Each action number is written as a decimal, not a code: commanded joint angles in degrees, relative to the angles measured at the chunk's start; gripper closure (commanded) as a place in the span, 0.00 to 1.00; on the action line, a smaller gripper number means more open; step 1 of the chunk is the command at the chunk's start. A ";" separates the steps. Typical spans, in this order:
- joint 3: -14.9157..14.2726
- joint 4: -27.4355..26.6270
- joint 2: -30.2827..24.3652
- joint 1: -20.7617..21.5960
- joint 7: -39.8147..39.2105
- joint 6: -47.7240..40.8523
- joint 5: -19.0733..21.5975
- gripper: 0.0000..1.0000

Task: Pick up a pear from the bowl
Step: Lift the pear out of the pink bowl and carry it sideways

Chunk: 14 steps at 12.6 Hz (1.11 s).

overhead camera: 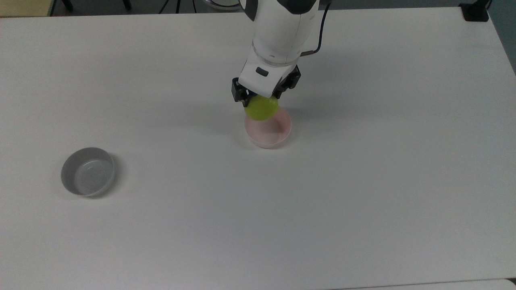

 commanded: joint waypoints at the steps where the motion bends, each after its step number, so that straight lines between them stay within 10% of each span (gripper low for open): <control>1: -1.07 0.51 -3.60 -0.42 0.09 -3.78 1.04 0.44; 14: -3.36 2.79 0.07 -13.25 -3.61 3.59 0.08 0.44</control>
